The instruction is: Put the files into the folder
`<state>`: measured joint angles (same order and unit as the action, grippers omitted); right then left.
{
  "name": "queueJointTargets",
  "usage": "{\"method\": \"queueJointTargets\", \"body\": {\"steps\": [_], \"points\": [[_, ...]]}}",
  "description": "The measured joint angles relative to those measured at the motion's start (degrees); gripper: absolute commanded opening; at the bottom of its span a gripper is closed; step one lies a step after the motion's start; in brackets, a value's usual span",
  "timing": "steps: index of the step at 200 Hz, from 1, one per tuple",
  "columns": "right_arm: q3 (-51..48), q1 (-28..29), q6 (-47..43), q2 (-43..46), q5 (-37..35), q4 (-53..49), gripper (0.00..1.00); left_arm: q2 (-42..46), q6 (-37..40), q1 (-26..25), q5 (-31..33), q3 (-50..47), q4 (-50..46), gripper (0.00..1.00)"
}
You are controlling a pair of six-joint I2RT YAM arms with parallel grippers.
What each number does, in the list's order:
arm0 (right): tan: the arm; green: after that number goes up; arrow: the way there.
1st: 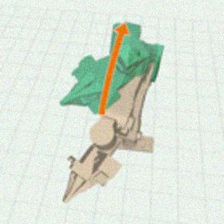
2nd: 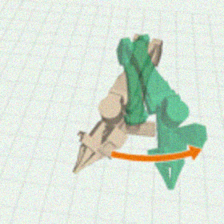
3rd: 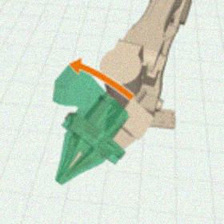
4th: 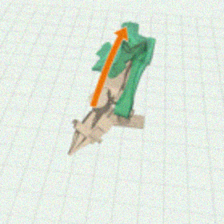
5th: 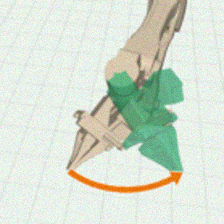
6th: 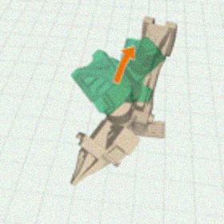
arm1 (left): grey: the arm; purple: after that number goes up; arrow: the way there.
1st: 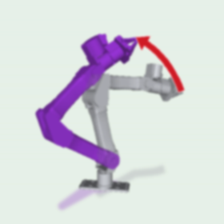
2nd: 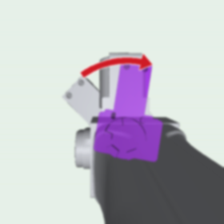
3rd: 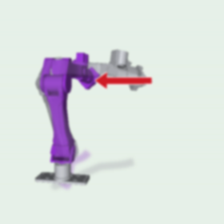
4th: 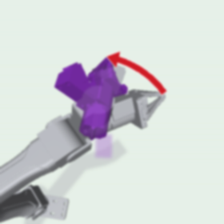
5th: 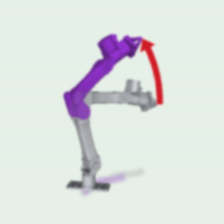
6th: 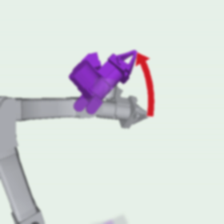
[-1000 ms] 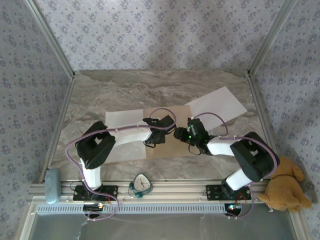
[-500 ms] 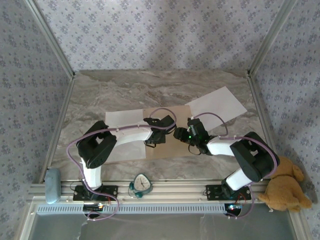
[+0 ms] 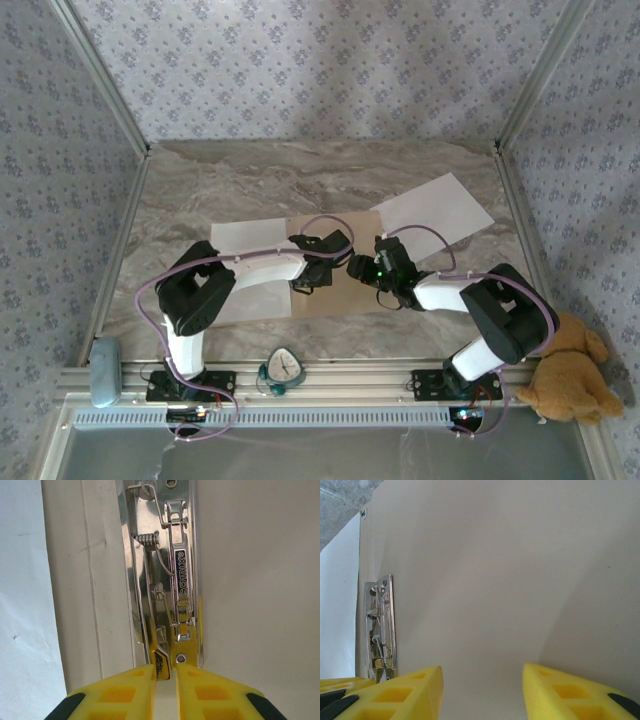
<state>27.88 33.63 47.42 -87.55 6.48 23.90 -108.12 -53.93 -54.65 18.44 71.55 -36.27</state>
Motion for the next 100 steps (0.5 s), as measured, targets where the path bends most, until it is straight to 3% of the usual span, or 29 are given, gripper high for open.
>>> {"method": "queueJointTargets", "body": {"steps": [100], "points": [[-0.1, 1.8, 0.0, 0.1, -0.5, 0.0, 0.47, -0.1, -0.8, 0.3, 0.5, 0.2, -2.6, 0.23]]}}
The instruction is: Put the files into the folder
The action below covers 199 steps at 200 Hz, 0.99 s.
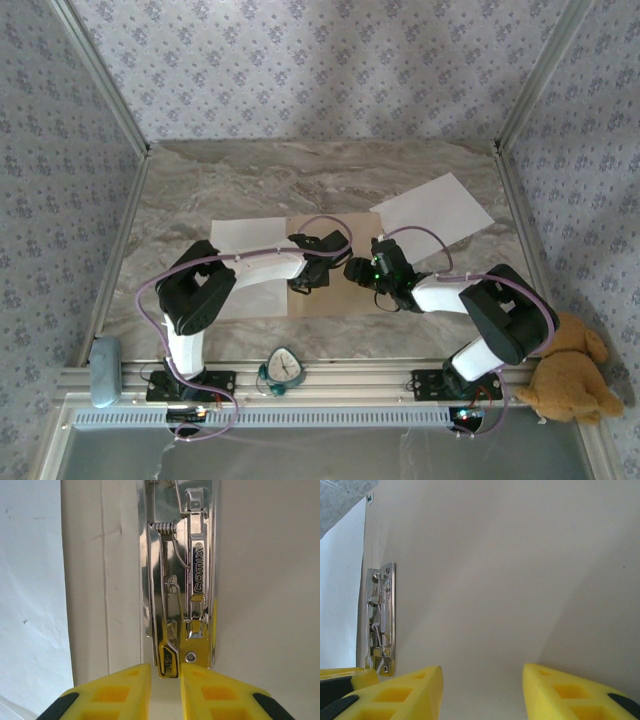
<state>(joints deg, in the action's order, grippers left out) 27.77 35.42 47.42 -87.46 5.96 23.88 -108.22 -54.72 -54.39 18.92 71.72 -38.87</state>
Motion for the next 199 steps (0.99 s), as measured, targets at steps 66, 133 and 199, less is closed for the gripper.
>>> {"method": "queueJointTargets", "body": {"steps": [66, 133, 199], "points": [[0.0, 0.2, 0.0, 0.0, -0.1, 0.0, 0.47, 0.0, 0.5, 0.0, 0.0, 0.0, -0.2, 0.25], [0.0, 0.3, 0.0, 0.0, -0.2, 0.0, 0.47, 0.0, 0.9, 0.3, 0.0, 0.6, -0.2, 0.20], [0.0, 0.3, 0.0, 0.0, -0.1, 0.0, 0.48, -0.2, 1.2, 0.4, 0.0, 0.8, -0.4, 0.20]]}}
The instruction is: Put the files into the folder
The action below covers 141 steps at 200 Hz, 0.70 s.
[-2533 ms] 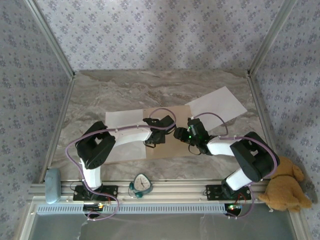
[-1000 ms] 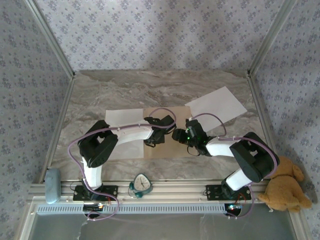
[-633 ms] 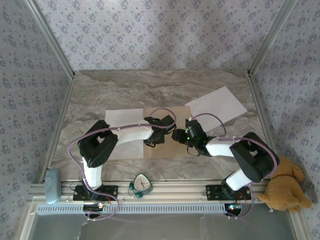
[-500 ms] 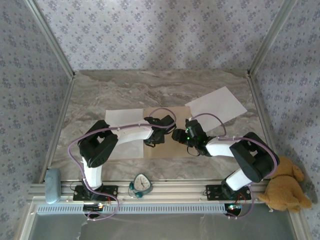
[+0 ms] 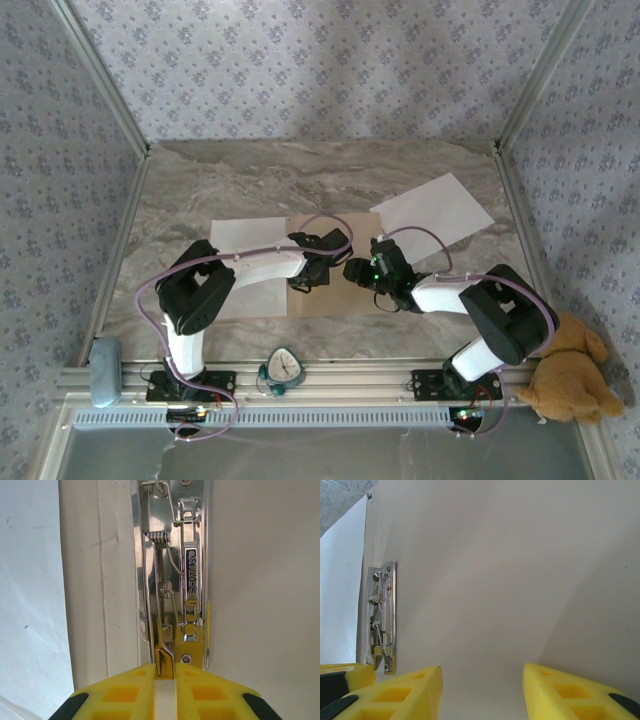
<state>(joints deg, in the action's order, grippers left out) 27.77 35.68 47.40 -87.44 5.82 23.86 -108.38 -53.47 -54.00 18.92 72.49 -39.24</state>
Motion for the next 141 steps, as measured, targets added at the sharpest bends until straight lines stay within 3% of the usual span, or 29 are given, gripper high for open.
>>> {"method": "queueJointTargets", "body": {"steps": [67, 93, 141], "points": [[0.0, 0.0, 0.0, 0.0, 0.0, 0.0, 0.48, -1.4, 0.0, 0.0, 0.0, 0.0, 0.0, 0.19], [0.0, 0.1, 0.0, 0.0, 0.0, 0.0, 0.48, -1.4, 0.0, 0.0, 0.0, 0.1, 0.0, 0.24], [0.0, 0.1, 0.0, 0.0, 0.0, 0.0, 0.49, -1.4, 0.0, 0.0, 0.4, 0.1, -0.3, 0.24]]}}
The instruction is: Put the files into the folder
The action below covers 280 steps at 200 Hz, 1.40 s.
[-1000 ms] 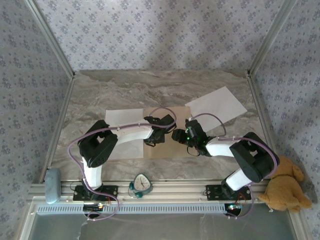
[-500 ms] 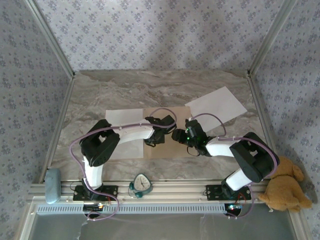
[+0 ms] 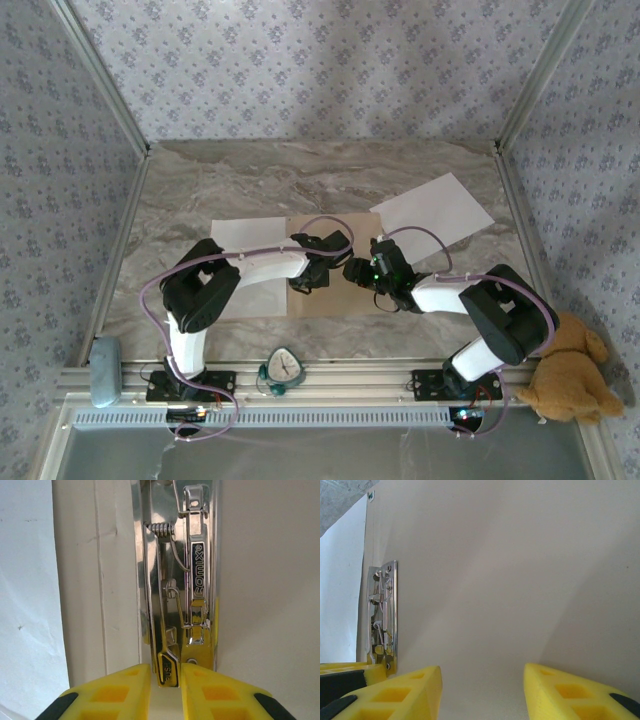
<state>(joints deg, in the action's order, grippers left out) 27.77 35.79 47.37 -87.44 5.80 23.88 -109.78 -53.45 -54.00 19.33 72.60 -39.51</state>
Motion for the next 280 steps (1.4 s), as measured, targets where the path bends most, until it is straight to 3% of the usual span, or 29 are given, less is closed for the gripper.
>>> {"method": "queueJointTargets", "body": {"steps": [123, 280], "points": [[0.0, 0.3, 0.0, 0.0, -0.2, 0.0, 0.49, 0.0, 0.1, 0.0, 0.7, 0.9, -1.0, 0.22], [0.0, 0.4, 0.0, 0.0, -0.2, 0.0, 0.49, -0.2, 0.3, 0.0, 0.4, 1.0, -0.9, 0.06]]}}
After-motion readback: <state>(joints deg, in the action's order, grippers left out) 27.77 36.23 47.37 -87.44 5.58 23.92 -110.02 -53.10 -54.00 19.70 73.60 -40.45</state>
